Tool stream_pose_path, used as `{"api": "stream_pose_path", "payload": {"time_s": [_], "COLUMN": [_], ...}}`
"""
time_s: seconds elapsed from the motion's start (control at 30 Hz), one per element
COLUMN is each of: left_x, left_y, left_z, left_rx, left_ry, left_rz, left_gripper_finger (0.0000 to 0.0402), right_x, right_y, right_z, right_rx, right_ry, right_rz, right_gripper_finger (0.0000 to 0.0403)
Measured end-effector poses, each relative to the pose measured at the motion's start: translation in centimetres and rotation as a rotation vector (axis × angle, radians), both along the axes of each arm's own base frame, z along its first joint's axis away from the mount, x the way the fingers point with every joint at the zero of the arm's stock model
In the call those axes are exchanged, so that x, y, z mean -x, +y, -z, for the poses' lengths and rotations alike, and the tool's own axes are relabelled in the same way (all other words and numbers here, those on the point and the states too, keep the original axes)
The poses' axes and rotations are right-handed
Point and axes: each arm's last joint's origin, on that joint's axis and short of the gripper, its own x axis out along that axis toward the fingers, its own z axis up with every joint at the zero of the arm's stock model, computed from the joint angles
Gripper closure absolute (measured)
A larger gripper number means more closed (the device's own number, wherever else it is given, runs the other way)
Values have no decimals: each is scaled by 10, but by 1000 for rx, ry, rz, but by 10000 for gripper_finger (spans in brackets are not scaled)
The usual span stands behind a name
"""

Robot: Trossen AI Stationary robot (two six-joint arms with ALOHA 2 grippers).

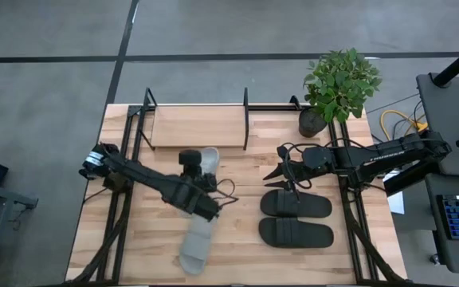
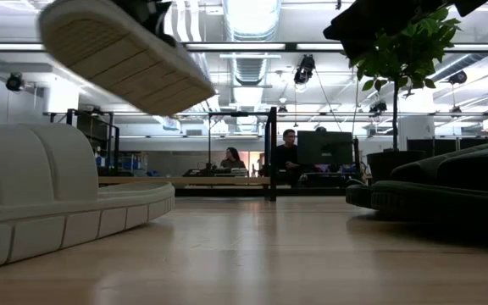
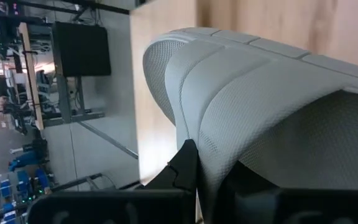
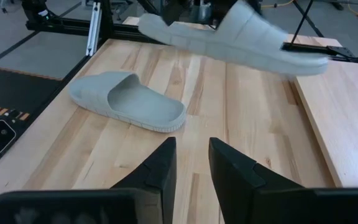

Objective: Pick and place slides into the shelf
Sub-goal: Put the left gray slides on the shelf

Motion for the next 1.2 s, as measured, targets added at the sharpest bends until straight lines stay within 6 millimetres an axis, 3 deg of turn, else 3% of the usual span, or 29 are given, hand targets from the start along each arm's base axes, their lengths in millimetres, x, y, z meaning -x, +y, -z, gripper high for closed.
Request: {"api": "stream_pose_path", "payload": {"time_s": [0.27,0.7,0.93,1.2], "left_x": [-2,33,31,18], "left_y": [32,85,102,108], "left_z": [-34,-77,-74,-59], "left_rx": [-67,-86,-109,-127], "left_ry": [-108,-246,-196,-112], "left_rz": [-55,-205,-240,-240], "left_gripper_finger": [402,402,401,401], "right_x": [0,0,0,0], "right_y": [0,0,0,0], "right_z": [0,0,0,0], "right_rx": [0,1,1,1], "right_ry": [0,0,0,-1], "right_rz": [0,0,0,-1], "right_gripper_finger": [329,318,320,330]}}
